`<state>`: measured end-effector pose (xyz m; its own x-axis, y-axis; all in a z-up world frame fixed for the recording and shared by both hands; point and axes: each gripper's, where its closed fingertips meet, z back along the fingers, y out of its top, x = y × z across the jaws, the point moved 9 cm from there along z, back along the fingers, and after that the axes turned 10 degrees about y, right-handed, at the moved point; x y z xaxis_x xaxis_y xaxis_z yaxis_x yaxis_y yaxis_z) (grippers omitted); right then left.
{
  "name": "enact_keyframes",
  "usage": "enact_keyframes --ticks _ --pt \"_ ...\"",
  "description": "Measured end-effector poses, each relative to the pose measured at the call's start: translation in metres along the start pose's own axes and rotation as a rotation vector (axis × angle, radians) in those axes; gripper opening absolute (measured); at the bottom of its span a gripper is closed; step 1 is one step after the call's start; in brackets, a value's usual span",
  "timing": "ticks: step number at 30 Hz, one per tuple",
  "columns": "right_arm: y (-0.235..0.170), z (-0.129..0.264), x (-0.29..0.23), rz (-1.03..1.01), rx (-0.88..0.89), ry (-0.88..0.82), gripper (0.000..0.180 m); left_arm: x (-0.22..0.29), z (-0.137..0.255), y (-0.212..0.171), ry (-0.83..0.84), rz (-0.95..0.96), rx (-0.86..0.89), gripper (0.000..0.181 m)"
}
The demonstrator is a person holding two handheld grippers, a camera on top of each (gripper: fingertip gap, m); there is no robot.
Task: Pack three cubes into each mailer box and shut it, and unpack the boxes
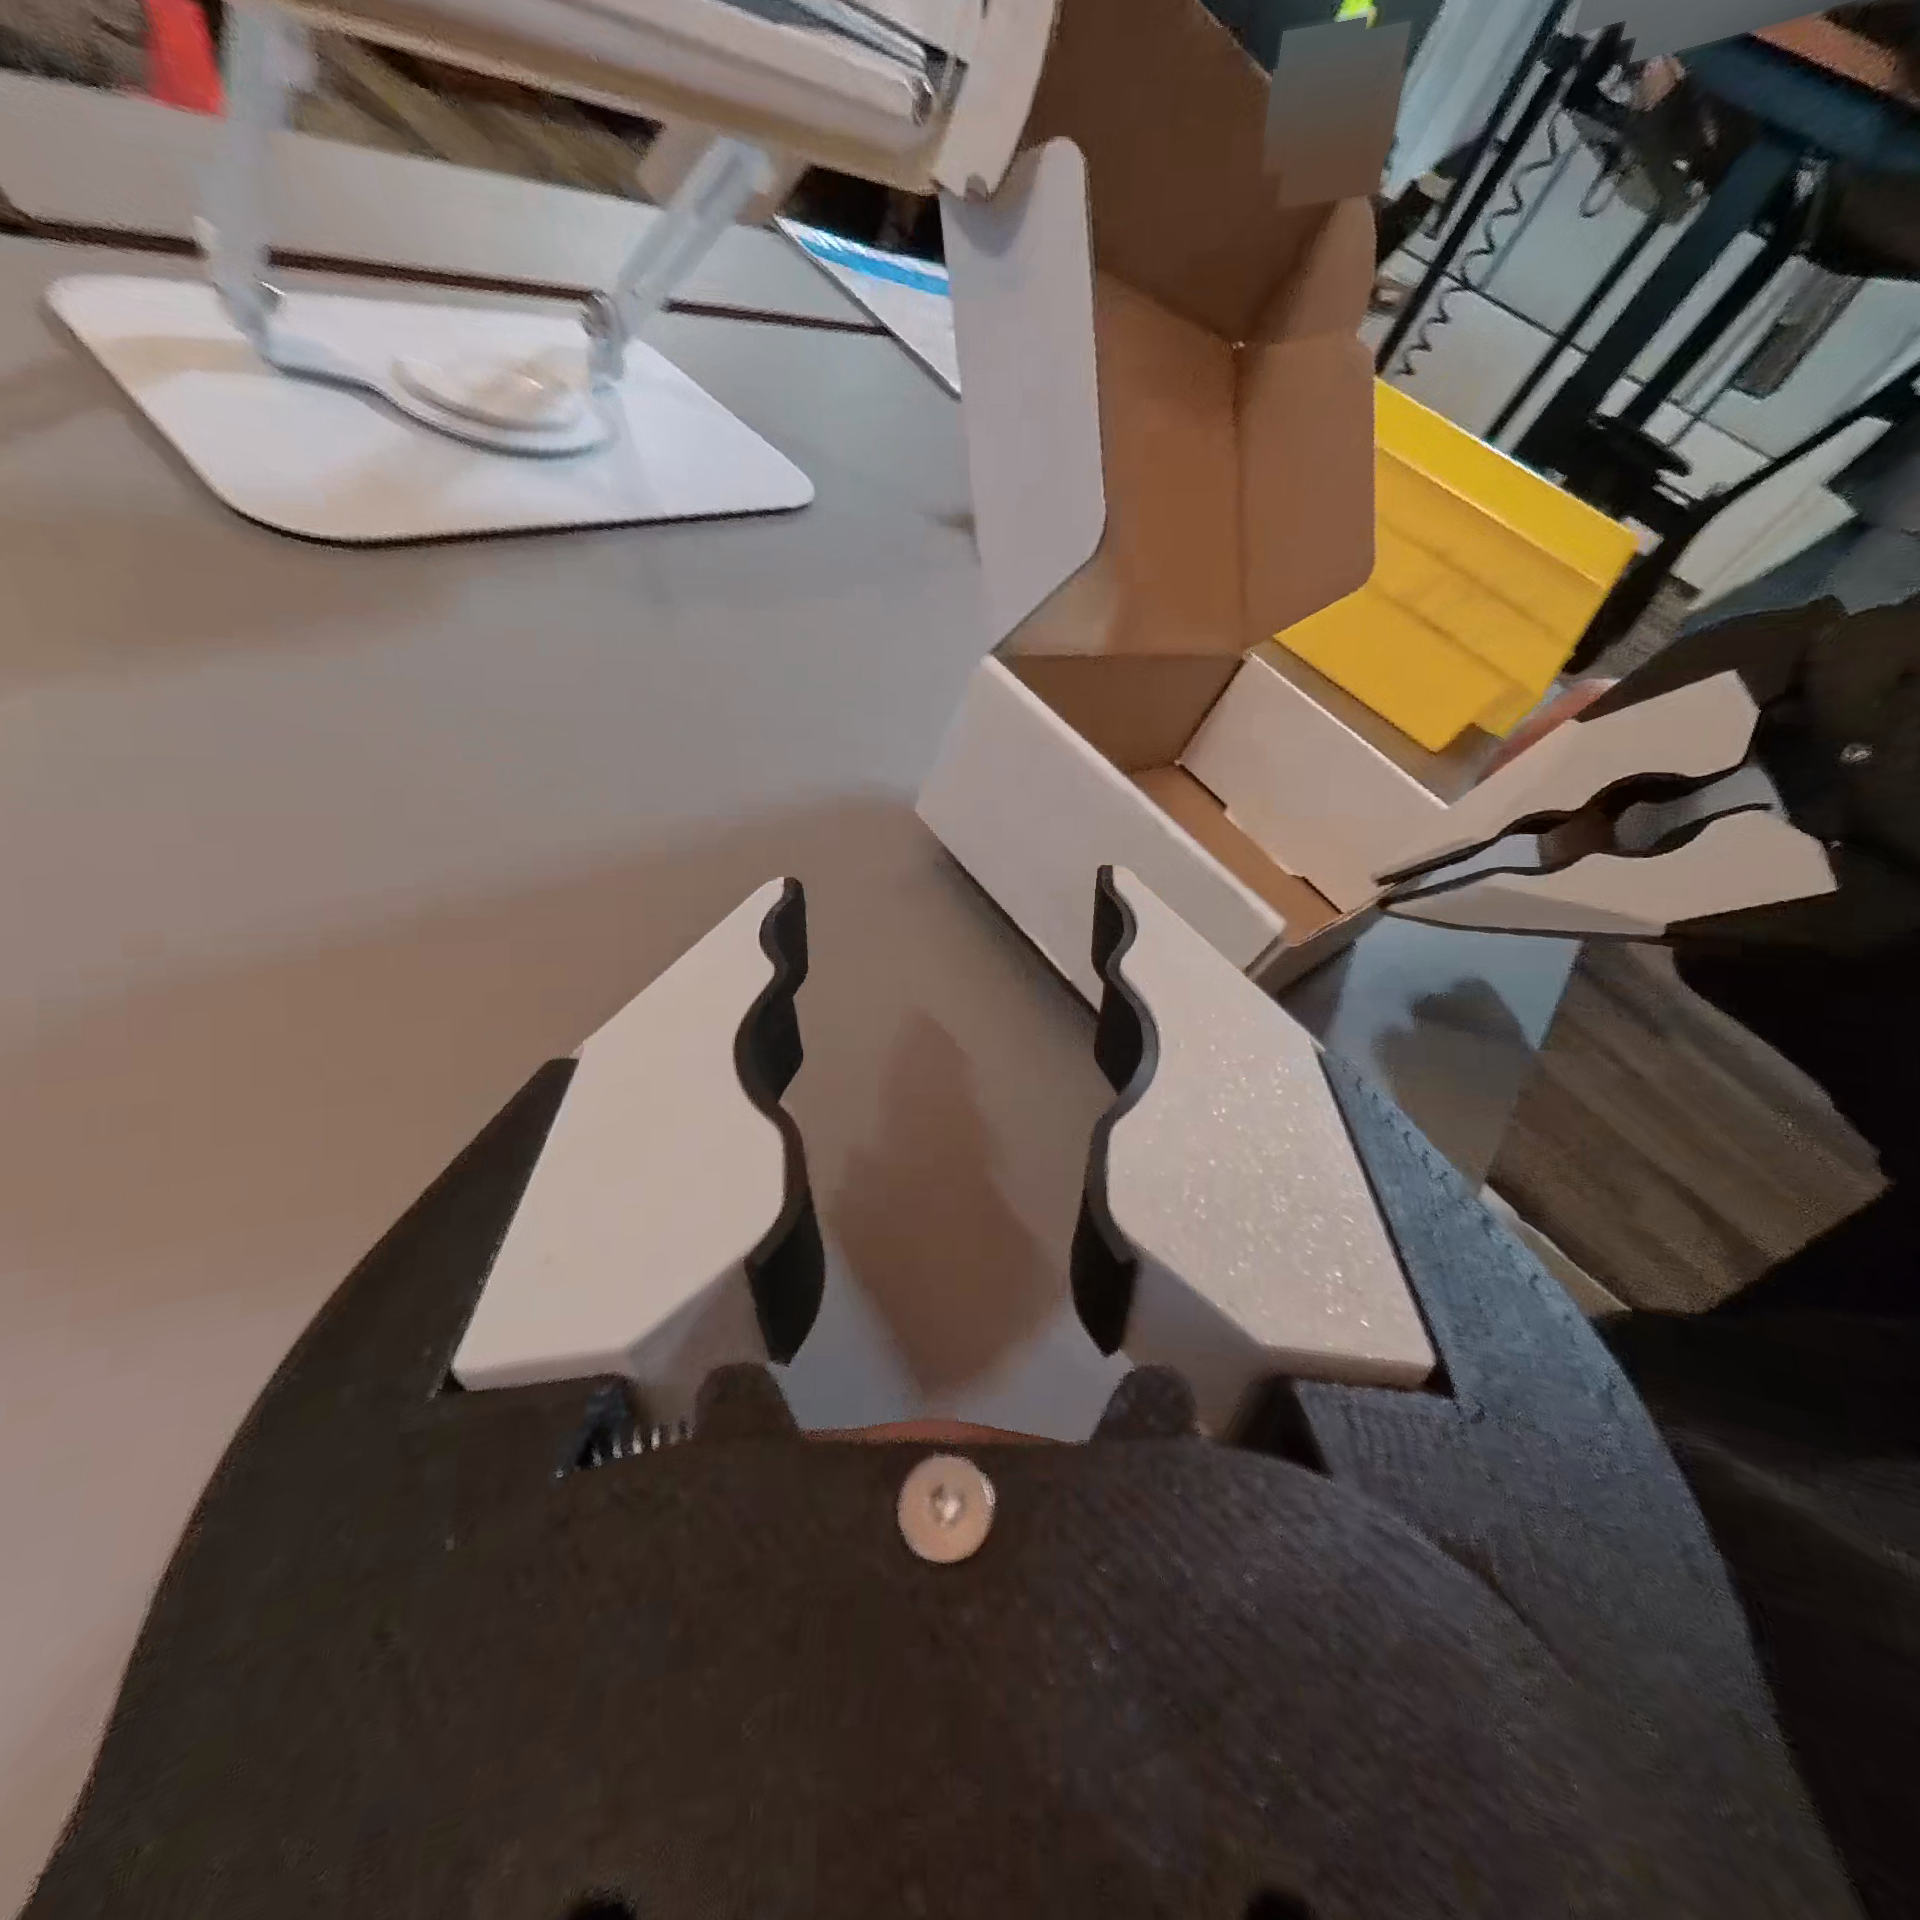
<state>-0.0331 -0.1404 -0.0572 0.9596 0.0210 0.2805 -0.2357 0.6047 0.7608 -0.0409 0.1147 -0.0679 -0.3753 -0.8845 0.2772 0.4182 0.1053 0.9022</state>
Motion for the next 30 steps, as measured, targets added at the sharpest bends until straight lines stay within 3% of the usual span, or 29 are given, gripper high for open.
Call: enact_keyframes --ticks 13,16,22,26,30 --pt "0.005 -0.001 -0.001 0.131 -0.019 0.025 0.005 0.009 0.020 -0.007 0.095 -0.077 0.020 0.052" --pt "0.007 0.001 -0.001 0.067 0.016 0.043 0.027 0.008 0.019 -0.007 0.095 -0.062 0.018 0.053" --pt "0.015 0.013 0.002 -0.013 0.155 0.006 0.041 0.008 0.025 0.006 0.149 -0.116 0.069 0.051" --pt "0.020 0.030 0.003 -0.062 0.293 -0.080 0.039 -0.010 0.070 0.057 0.225 -0.056 0.178 0.047" --pt "0.014 0.045 -0.005 -0.127 0.418 -0.119 0.029 -0.090 0.145 0.097 0.608 -0.037 0.123 0.046"
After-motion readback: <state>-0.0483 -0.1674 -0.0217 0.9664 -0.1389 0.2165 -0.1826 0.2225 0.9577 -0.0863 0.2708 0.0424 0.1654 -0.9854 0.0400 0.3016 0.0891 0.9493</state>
